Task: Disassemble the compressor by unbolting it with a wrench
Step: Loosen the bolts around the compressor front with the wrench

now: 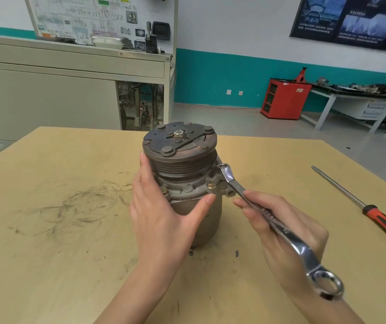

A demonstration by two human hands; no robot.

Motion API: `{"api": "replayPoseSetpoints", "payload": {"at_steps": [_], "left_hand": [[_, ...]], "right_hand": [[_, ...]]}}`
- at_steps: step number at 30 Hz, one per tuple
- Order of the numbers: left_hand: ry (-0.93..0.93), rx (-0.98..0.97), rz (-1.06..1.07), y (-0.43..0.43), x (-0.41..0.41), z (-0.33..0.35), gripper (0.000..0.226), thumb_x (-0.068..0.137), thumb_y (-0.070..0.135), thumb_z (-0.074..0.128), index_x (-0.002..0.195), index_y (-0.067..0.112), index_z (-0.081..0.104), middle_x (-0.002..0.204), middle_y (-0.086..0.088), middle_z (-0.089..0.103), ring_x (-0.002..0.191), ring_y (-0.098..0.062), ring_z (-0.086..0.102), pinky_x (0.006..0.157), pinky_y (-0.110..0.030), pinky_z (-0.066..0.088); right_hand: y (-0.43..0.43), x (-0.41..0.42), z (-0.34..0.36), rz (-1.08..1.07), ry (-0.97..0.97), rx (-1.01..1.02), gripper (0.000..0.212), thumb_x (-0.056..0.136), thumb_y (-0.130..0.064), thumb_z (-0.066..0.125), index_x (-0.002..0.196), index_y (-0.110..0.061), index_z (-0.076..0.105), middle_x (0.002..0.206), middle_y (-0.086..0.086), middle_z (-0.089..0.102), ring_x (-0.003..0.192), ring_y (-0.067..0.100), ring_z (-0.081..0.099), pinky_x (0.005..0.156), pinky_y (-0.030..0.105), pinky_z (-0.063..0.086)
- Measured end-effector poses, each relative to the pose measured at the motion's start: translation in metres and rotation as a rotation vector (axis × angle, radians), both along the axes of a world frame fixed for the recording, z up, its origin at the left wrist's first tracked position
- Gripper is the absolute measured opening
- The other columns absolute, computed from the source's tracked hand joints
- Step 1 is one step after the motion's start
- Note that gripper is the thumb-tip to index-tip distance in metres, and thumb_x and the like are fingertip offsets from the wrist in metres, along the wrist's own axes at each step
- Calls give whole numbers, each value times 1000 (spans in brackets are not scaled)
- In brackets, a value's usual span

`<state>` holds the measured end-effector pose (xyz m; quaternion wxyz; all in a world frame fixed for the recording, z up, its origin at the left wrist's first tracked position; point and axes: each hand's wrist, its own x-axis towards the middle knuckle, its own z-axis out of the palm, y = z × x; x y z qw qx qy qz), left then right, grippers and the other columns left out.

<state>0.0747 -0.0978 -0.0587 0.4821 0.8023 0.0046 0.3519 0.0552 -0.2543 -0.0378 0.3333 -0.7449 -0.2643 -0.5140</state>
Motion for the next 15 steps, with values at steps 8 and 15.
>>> {"api": "replayPoseSetpoints", "payload": {"at_steps": [8,15], "left_hand": [[56,5,-75,10,-4,7,115,66,77,63,151,40,-4,153,7,28,139,-9,28,112,-53,31],[172,42,-239,39,13,21,118,46,79,69,144,49,12,138,29,44,132,-6,44,110,-52,36]], "right_hand": [[9,-1,-26,-80,4,44,40,100,-28,47,90,3,69,87,-5,68,80,-2,62,77,1,41],[-3,4,-25,359,429,477,16,90,-24,51,91,-25,66,80,-2,74,72,14,71,67,19,53]]}}
